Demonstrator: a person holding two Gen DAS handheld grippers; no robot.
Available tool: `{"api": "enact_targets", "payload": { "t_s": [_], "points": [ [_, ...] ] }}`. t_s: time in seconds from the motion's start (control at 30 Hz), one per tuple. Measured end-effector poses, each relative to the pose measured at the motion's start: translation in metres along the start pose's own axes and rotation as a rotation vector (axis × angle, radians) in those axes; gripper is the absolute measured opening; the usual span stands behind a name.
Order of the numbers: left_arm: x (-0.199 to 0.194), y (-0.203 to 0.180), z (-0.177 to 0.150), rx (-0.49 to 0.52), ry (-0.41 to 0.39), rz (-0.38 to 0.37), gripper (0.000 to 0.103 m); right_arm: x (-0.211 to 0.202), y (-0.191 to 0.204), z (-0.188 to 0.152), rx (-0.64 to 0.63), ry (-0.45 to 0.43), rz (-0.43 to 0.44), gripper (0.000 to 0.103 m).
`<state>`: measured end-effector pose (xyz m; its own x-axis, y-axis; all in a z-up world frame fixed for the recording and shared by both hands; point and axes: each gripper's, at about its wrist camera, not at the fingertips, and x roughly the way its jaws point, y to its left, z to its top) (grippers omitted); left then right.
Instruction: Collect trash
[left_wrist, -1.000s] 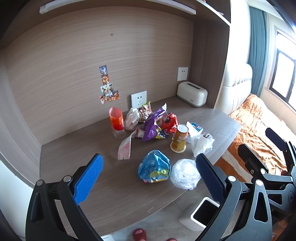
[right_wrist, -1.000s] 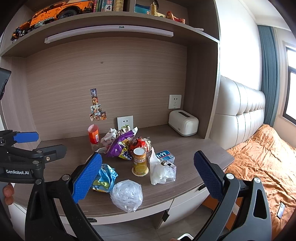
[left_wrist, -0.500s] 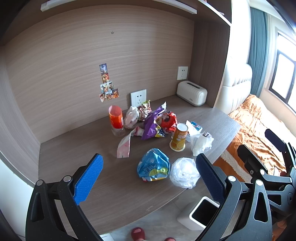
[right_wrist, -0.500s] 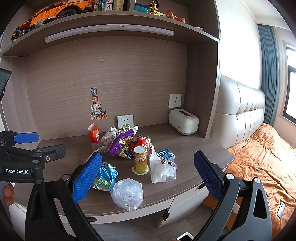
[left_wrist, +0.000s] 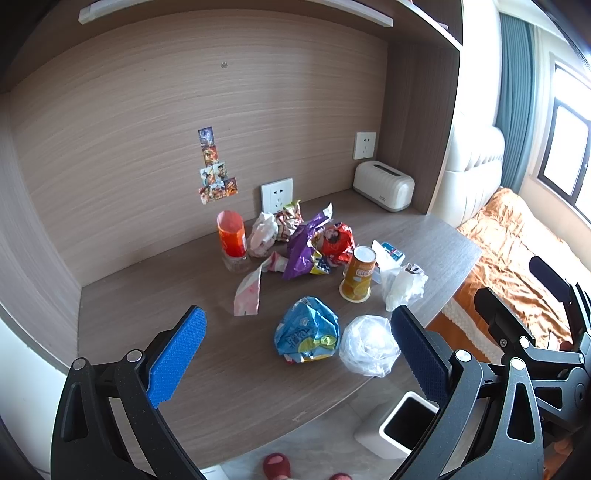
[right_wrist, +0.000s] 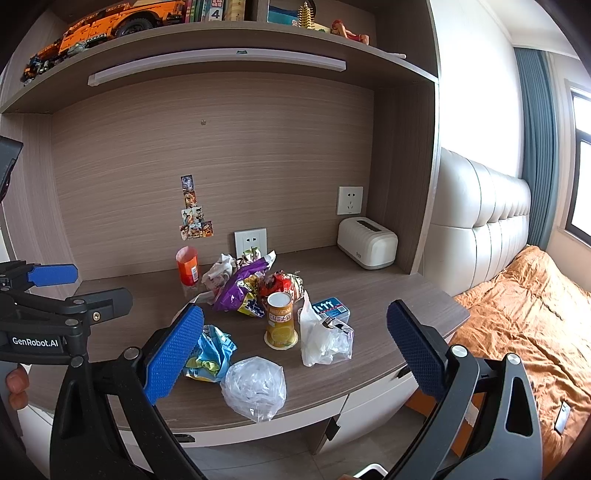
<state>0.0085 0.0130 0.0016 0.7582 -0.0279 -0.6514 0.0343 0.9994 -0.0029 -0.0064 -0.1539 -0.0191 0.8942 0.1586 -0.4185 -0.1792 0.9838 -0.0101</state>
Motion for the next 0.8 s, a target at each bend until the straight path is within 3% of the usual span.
{"api": "enact_targets", "payload": {
  "t_s": [0.33, 0.8],
  "points": [
    [0.009, 0.002, -0.001, 0.0, 0.017, 0.002, 0.099, 0.007, 0.001, -0.003, -0.003, 0.021, 0.005, 0.099],
    [0.059, 0.007, -0.006, 0.083, 0.054, -0.007, 0.099, 0.049, 0.015, -0.03, -0.008, 0.144, -0.014, 0.099]
  ]
}}
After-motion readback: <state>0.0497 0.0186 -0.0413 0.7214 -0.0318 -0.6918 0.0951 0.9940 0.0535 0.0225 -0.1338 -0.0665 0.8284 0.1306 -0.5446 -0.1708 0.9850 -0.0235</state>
